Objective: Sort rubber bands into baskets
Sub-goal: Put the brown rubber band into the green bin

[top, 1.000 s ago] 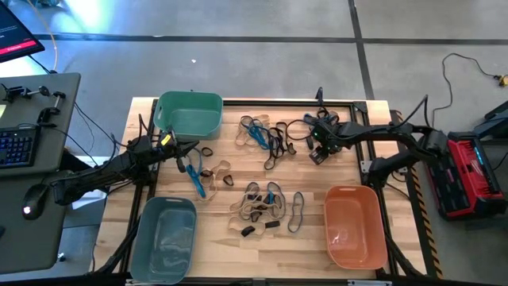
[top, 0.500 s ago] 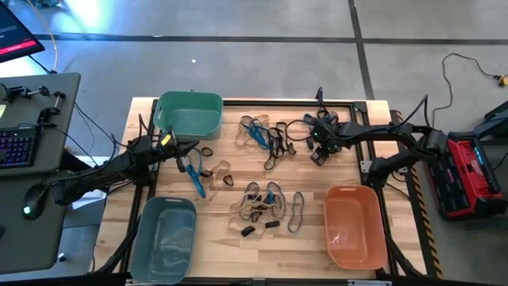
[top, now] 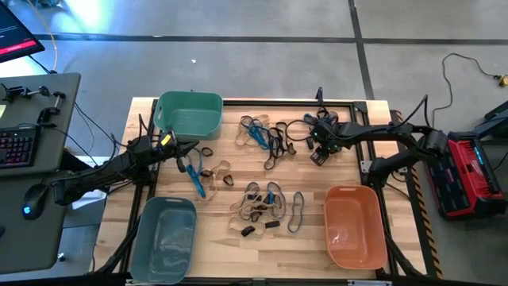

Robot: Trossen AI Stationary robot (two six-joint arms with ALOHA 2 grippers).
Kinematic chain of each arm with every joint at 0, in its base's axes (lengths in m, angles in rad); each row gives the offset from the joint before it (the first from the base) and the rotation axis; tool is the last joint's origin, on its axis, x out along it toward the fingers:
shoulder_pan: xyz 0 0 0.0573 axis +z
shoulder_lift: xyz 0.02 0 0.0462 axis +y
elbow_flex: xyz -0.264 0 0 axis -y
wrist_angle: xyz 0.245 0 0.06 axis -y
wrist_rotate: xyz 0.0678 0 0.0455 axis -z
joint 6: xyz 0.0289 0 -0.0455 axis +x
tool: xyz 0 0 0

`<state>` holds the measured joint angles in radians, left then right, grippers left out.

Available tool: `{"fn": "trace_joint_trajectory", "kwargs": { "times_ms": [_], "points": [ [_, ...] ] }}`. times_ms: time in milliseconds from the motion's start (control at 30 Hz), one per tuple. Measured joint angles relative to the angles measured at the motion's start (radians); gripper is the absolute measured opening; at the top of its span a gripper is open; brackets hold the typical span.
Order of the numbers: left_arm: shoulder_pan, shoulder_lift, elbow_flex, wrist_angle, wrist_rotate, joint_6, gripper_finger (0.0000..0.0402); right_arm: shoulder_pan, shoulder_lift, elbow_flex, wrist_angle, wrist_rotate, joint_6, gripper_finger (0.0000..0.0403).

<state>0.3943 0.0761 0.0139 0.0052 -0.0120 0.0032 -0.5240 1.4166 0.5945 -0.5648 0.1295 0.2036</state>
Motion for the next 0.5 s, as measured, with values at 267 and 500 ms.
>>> {"fn": "trace_joint_trajectory", "kwargs": {
  "times_ms": [267,500],
  "points": [
    [0.0,0.0,0.0,0.0,0.0,0.0,0.0003,0.0,0.001,0.0,0.002,-0.005,-0.071,0.0153],
    [0.0,0.0,0.0,0.0,0.0,0.0,0.0003,0.0,0.001,0.0,0.002,-0.009,-0.102,0.0153]
  ]
}}
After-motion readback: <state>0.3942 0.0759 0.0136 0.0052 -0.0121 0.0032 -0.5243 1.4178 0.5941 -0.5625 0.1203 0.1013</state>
